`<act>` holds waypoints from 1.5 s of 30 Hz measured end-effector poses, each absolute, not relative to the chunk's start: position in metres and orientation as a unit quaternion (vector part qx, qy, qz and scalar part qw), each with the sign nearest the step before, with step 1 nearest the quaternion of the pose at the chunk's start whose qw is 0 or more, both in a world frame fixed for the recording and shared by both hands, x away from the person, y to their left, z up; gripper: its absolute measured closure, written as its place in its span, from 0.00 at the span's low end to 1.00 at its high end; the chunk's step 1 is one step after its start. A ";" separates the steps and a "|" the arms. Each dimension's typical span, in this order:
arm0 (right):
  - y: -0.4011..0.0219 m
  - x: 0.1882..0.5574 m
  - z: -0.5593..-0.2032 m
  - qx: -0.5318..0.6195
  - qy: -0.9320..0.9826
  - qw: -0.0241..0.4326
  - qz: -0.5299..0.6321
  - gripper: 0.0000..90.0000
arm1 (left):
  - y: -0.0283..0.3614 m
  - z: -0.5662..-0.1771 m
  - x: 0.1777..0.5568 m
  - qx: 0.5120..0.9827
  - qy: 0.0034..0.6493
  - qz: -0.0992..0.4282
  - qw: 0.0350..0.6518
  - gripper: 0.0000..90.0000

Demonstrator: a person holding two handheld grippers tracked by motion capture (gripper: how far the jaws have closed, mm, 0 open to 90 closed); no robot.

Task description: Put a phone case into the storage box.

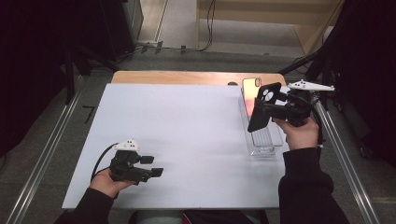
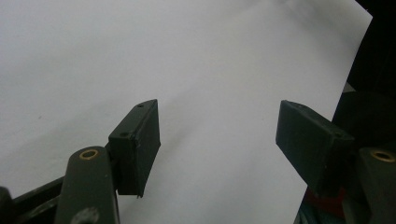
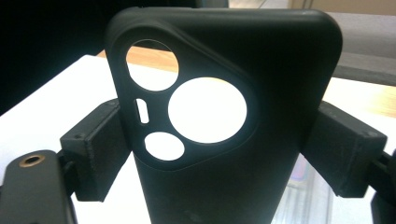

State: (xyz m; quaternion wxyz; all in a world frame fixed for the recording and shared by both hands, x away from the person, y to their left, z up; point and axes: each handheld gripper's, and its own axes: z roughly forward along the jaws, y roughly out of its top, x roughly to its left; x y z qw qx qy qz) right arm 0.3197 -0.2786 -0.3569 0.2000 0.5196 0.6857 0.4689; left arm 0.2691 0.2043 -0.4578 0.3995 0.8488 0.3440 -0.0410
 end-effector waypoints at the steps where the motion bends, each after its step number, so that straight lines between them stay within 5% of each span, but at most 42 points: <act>1: -0.279 0.321 -0.358 0.523 0.683 0.202 0.468 0.14 | 0.204 -0.458 0.269 0.849 0.344 -0.042 0.400 0.35; 14: -0.286 0.352 -0.371 0.549 0.666 0.238 0.446 0.14 | 0.207 -0.458 0.270 0.846 0.348 -0.041 0.402 0.35; 45: -0.293 0.416 -0.430 0.615 0.637 0.236 0.402 0.14 | 0.205 -0.460 0.273 0.841 0.352 -0.042 0.408 0.35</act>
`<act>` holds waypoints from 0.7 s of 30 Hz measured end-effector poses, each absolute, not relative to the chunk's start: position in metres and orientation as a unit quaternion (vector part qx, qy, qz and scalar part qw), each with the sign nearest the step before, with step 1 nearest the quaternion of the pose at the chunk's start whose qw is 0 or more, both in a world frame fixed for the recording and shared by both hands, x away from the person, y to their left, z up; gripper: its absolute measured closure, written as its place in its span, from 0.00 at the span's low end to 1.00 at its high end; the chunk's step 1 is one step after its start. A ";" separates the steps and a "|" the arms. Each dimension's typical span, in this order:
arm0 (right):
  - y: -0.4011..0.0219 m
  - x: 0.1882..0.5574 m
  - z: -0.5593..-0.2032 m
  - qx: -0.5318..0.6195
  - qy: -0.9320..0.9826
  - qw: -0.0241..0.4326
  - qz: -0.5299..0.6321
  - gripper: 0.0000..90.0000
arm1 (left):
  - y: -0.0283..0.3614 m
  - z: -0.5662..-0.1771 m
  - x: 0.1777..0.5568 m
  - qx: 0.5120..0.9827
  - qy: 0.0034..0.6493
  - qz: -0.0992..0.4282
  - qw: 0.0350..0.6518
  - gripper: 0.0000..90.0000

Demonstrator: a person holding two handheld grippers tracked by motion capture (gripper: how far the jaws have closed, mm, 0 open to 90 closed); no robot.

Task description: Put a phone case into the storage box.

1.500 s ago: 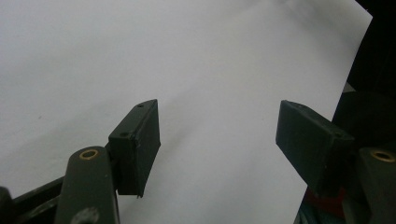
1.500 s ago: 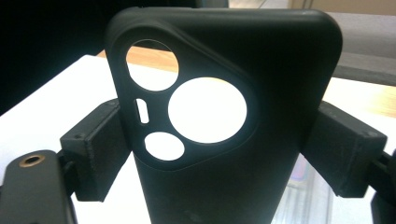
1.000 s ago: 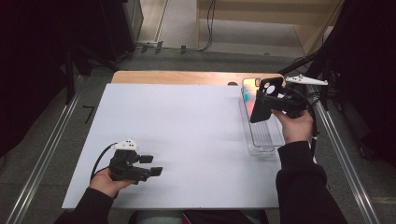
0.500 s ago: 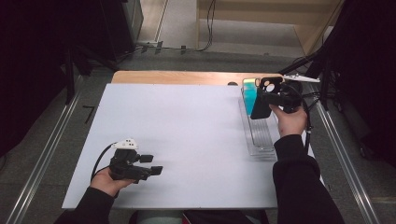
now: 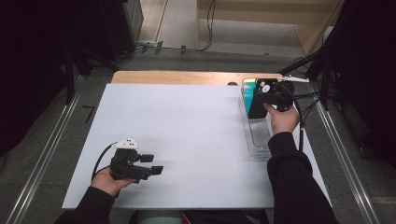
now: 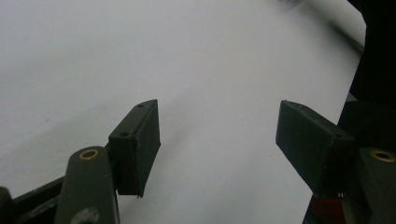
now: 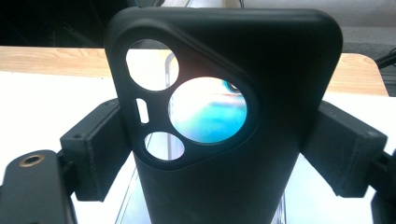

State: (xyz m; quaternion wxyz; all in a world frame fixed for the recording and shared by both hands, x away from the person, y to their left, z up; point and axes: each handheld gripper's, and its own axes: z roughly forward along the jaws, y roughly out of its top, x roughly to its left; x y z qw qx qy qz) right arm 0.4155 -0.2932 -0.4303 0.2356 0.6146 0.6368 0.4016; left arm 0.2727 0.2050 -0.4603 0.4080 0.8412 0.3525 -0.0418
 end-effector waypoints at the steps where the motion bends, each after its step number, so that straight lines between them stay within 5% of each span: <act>1: -0.292 0.417 -0.432 0.615 0.637 0.237 0.401 0.14 | 0.205 -0.460 0.273 0.841 0.351 -0.042 0.408 0.35; 21: -0.279 0.454 -0.442 0.624 0.638 0.248 0.377 0.14 | 0.203 -0.460 0.274 0.842 0.349 -0.045 0.410 0.35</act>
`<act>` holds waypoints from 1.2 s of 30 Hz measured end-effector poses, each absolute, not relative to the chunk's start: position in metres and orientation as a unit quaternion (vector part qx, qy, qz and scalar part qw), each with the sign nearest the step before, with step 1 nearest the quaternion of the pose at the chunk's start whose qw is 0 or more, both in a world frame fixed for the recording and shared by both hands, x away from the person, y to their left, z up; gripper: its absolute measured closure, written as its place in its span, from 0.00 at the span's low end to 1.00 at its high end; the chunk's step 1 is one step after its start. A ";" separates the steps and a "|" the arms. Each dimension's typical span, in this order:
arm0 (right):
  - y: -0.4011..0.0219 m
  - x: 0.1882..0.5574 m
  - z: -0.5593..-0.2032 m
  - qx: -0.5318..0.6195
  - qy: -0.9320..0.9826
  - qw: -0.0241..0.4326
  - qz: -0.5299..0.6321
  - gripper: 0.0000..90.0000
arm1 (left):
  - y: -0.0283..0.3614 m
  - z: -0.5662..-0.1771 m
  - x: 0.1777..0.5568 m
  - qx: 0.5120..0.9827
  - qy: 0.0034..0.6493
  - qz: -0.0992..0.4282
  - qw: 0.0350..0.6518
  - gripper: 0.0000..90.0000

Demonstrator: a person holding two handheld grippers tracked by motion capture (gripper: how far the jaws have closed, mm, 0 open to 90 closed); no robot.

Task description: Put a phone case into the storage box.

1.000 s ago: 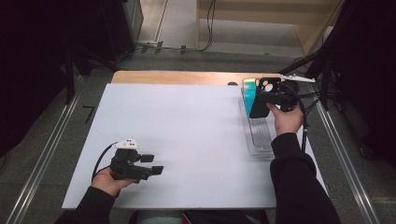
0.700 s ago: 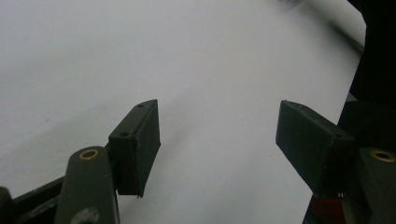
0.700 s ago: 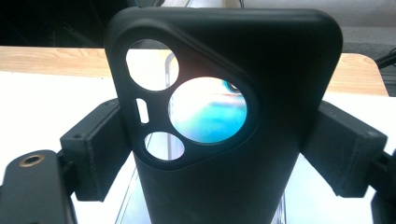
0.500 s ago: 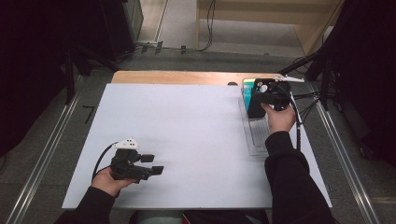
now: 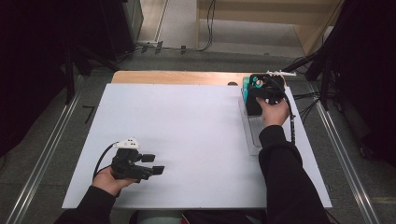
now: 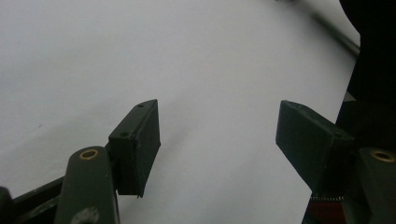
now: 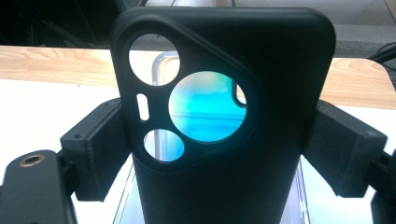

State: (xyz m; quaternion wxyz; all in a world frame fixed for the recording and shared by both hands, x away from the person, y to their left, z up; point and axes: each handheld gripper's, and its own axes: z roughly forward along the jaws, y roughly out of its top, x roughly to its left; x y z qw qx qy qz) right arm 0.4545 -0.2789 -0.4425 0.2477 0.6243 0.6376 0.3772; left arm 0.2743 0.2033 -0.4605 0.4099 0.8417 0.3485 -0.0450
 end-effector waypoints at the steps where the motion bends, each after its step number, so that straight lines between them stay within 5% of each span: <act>1: -0.279 0.456 -0.443 0.624 0.638 0.248 0.377 0.14 | 0.204 -0.460 0.274 0.842 0.349 -0.045 0.409 0.35; 27: -0.269 0.478 -0.451 0.605 0.647 0.263 0.382 0.11 | 0.205 -0.459 0.277 0.838 0.353 -0.042 0.414 0.35; 31: -0.271 0.480 -0.454 0.611 0.645 0.243 0.390 0.02 | 0.205 -0.459 0.277 0.837 0.356 -0.041 0.414 0.35; 36: -0.272 0.482 -0.458 0.620 0.640 0.229 0.391 0.02 | 0.207 -0.459 0.277 0.835 0.359 -0.039 0.416 0.35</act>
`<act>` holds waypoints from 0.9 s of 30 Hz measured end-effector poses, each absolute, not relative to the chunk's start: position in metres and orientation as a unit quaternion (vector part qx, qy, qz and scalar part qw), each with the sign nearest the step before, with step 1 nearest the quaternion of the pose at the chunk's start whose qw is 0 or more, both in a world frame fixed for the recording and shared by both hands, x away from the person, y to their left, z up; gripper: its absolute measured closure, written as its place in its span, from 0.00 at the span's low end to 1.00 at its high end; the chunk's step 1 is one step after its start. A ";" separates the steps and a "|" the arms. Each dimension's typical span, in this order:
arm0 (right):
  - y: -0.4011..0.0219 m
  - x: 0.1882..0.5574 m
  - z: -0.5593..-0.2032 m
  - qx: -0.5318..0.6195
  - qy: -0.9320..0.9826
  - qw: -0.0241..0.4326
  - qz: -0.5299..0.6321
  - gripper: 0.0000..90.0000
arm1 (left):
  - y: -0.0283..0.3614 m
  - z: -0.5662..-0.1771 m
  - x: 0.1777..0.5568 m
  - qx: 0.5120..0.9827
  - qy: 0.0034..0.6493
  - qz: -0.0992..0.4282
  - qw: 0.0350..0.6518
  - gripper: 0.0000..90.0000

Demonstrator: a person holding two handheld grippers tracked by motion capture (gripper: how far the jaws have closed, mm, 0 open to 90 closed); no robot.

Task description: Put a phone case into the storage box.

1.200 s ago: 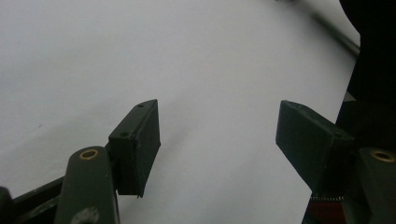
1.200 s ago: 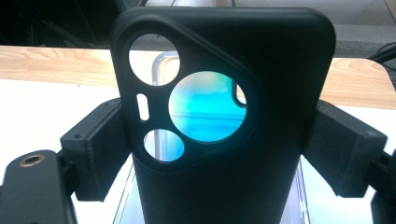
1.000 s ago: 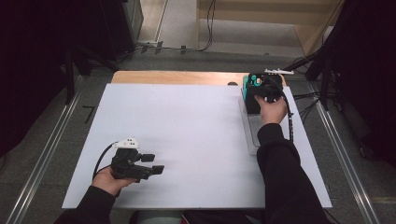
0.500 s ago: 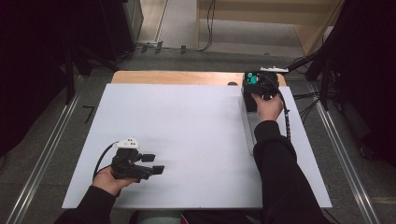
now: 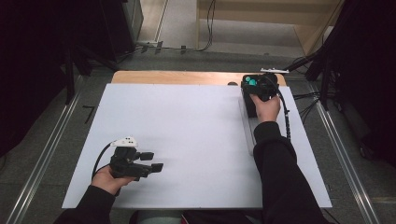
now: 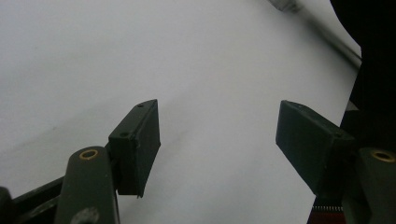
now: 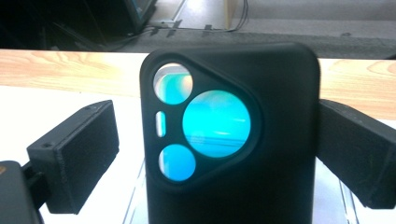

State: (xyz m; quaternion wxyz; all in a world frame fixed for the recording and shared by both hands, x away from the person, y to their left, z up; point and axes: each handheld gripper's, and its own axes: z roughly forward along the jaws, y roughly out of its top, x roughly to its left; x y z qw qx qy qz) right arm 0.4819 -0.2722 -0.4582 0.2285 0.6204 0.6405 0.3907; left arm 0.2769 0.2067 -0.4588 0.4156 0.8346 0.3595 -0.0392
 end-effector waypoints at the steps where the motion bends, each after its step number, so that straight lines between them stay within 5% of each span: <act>1: -0.272 0.482 -0.458 0.620 0.642 0.229 0.389 0.02 | 0.207 -0.459 0.277 0.834 0.360 -0.039 0.416 0.35; 27: -0.274 0.458 -0.433 0.616 0.653 0.183 0.400 0.00 | 0.208 -0.459 0.277 0.832 0.365 -0.037 0.416 0.35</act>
